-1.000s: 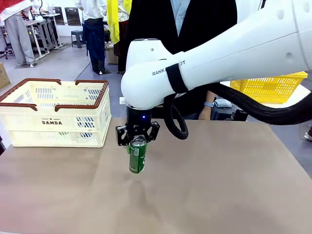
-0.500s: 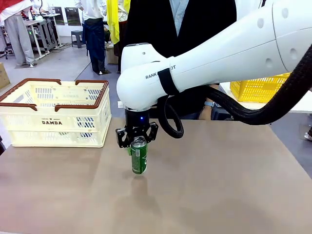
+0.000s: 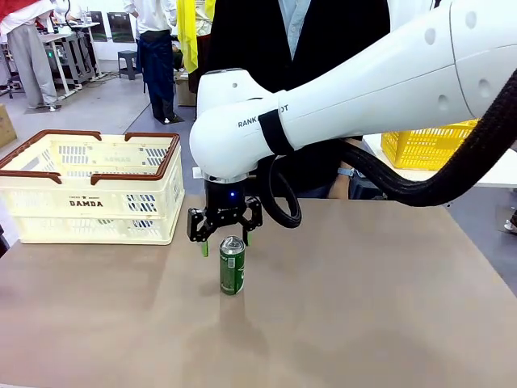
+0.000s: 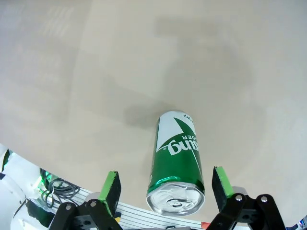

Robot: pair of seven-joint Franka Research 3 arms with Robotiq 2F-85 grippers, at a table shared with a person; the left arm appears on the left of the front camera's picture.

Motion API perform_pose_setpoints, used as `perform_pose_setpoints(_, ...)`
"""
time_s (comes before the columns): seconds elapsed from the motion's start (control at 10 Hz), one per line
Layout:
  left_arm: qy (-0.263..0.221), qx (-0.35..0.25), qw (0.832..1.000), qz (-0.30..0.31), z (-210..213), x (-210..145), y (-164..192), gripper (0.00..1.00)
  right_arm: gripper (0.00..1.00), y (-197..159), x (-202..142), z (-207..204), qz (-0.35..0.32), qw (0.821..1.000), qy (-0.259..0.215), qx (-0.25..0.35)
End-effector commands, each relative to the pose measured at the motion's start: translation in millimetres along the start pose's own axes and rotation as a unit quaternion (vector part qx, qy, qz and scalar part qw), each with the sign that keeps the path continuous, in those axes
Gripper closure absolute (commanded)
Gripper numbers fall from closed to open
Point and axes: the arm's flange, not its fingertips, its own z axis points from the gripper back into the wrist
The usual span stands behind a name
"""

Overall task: Place the drinks into the Shopping basket.
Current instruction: Pick up one drink and place it into the Shopping basket.

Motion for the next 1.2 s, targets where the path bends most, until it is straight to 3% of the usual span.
perform_pose_setpoints(0.0,-0.001,0.003,1.0,0.002,-2,-3,-2,0.0,0.0,-7,-3,16,-0.009,1.0,-0.004,0.014)
perform_pose_setpoints(0.1,-0.001,0.003,1.0,0.002,-2,-3,-2,0.0,0.0,-26,-13,41,-0.019,0.999,-0.005,0.038)
perform_pose_setpoints(0.2,-0.001,0.003,1.0,0.002,-2,-3,-2,0.0,0.0,-60,-30,74,-0.028,0.997,0.031,0.07)
perform_pose_setpoints(0.3,-0.001,0.003,1.0,0.002,-2,-3,-2,0.0,0.0,-110,-47,113,-0.059,0.988,0.097,0.108)
perform_pose_setpoints(0.4,-0.001,0.003,1.0,0.002,-2,-3,-2,0.0,0.0,-175,-62,155,-0.115,0.973,0.103,0.169)
perform_pose_setpoints(0.5,-0.001,0.003,1.0,0.002,-2,-3,-2,0.0,0.0,-262,-83,196,-0.168,0.947,0.081,0.263)
perform_pose_setpoints(0.7,-0.001,0.003,1.0,0.002,-2,-3,-2,0.0,0.0,-412,-131,225,-0.232,0.876,0.013,0.422)
perform_pose_setpoints(0.9,-0.001,0.003,1.0,0.002,-2,-3,-2,0.0,0.0,-535,-186,206,-0.236,0.8,-0.006,0.552)
perform_pose_setpoints(1.1,-0.001,0.003,1.0,0.002,-2,-3,-2,0.0,0.0,-619,-239,159,-0.235,0.733,-0.031,0.637)
